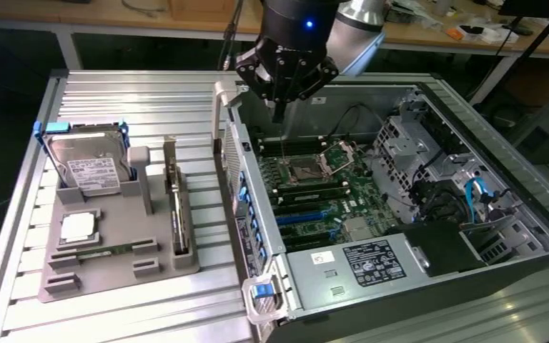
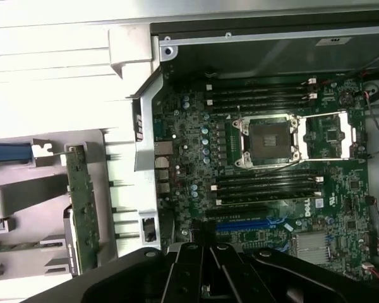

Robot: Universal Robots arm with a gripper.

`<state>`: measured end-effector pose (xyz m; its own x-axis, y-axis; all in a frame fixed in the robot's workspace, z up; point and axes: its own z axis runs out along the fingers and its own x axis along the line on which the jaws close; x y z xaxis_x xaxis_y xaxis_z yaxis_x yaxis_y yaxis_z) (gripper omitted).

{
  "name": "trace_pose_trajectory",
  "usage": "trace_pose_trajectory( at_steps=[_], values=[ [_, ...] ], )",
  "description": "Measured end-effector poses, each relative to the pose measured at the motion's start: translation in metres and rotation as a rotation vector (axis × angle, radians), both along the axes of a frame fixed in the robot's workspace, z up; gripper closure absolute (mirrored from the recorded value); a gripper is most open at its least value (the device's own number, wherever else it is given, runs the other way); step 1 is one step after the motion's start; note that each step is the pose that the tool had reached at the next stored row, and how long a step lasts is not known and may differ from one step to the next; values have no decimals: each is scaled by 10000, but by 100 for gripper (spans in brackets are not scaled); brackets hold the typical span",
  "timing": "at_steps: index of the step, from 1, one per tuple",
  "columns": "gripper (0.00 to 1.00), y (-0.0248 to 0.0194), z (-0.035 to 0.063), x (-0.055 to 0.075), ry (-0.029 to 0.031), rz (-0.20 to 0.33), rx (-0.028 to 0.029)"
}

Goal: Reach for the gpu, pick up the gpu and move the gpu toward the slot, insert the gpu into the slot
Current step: 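Reach for the gpu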

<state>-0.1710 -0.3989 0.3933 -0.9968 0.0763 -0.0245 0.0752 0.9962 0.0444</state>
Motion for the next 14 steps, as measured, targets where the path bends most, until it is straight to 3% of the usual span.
trace_pose_trajectory(
  at_steps=[7,10,14],
  values=[
    [89,0,0,-192,0,0,0],
    [89,0,1,-349,1,0,-1],
    [89,0,0,-465,0,1,0]
  ],
)
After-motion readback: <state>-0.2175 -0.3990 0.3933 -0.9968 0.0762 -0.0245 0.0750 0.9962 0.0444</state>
